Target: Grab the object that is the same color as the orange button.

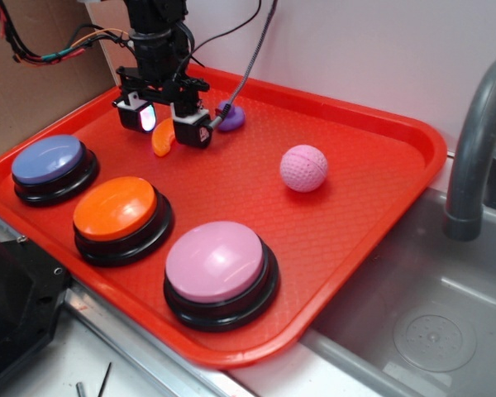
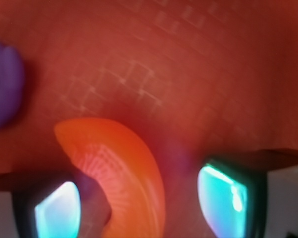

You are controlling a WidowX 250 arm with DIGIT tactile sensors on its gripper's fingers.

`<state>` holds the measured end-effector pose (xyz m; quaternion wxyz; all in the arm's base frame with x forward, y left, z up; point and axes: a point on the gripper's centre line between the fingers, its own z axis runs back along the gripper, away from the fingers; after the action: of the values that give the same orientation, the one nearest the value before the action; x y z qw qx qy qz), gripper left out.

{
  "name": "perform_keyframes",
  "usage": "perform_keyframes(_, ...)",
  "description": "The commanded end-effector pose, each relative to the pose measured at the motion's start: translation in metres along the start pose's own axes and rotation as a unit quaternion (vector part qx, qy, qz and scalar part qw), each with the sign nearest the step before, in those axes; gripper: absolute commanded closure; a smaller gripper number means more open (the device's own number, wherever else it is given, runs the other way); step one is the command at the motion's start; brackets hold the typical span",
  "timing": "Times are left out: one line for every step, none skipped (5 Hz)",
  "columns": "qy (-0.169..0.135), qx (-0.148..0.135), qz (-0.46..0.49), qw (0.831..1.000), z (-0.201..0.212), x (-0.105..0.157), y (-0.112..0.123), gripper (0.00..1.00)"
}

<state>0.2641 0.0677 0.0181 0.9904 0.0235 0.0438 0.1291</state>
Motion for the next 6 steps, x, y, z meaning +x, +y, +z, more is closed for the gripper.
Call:
perform_keyframes(-0.020,-0.009,-0.005,1.000,0.000,0.002,0.001,1.00)
perform_keyframes(-0.019,-0.006,-0.003,1.000,0.000,0.002,0.002,1.00)
perform_keyframes(-0.021,-0.006,-0.003,1.000,0.003,0.002,0.004,1.00)
perform_keyframes(-0.024,-0.011,0.006,1.000,0.010,0.003,0.003,1.00)
perform_keyframes(-0.026,-0.040,0.068,0.997,0.050,0.001,-0.009,1.00)
perform_keyframes(-0.046,-0.059,0.106,0.992,0.100,-0.024,-0.026,1.00)
